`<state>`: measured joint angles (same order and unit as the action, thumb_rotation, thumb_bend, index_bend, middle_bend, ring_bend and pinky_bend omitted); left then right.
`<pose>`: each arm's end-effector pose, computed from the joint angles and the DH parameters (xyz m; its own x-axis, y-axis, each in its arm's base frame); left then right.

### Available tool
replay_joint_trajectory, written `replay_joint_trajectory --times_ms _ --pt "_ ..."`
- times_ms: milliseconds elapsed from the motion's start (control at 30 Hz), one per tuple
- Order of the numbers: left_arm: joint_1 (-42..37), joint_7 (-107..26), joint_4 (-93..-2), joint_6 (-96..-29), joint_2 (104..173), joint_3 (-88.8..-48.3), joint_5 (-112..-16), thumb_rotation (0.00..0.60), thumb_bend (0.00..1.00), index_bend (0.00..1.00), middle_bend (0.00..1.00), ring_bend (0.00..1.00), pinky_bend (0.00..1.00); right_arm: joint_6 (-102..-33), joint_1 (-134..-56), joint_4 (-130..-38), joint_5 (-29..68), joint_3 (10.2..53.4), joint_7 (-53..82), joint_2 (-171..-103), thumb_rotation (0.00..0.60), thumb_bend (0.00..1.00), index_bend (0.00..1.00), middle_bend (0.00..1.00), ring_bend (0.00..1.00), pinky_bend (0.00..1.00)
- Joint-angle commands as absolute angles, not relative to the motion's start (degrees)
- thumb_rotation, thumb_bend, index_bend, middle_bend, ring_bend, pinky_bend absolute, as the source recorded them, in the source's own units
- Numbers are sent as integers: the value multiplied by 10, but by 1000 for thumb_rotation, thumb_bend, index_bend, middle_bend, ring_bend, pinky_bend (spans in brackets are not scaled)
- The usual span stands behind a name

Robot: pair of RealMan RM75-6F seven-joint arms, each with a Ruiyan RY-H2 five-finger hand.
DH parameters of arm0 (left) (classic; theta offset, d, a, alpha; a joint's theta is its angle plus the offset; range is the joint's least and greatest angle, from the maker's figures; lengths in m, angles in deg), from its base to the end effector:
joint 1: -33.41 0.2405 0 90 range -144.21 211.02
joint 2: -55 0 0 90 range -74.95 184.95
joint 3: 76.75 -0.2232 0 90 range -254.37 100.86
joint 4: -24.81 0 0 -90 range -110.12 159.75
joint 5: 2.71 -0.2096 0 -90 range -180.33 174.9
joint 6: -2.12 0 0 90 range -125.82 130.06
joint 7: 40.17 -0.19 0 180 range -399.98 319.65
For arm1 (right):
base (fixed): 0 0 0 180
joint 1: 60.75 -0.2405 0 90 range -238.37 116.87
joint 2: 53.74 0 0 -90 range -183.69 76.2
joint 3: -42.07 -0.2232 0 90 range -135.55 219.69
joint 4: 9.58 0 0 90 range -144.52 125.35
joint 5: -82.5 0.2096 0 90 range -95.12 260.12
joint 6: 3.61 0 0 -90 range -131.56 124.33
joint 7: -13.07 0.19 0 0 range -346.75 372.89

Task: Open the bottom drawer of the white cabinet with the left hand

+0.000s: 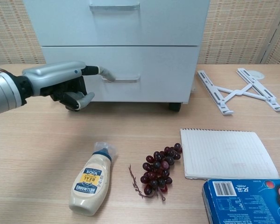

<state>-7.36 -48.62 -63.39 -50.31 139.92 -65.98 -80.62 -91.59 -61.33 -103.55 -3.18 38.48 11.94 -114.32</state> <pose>-0.0853 0.3446 -0.0260 0.3935 0.2723 0.8780 0.8271 -0.5217 -0.2089 -0.2922 -0.2055 0.1717 0.4446 0.0304 0.8952 -0.8947 0.0623 0.4423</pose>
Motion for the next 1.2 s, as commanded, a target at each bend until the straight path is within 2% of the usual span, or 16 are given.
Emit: replay_joint_trajectory --times_ms 33,367,1200 --pt "-85 -499 -624 -493 1411 -654 -785 600 594 151 980 1000 1000 -915 -612 -1034 -31 386 121 -1144 600 151 261 291 160 169" --pt "-98 -499 -608 -497 1423 -644 -753 600 594 152 980 1000 1000 -916 -610 -1028 -29 386 127 -1145 600 151 261 291 160 169" --pt "-127 -518 -589 -482 1432 -653 -716 600 594 161 980 1000 1000 -926 -604 -1015 -26 381 139 -1149 600 151 261 291 160 169"
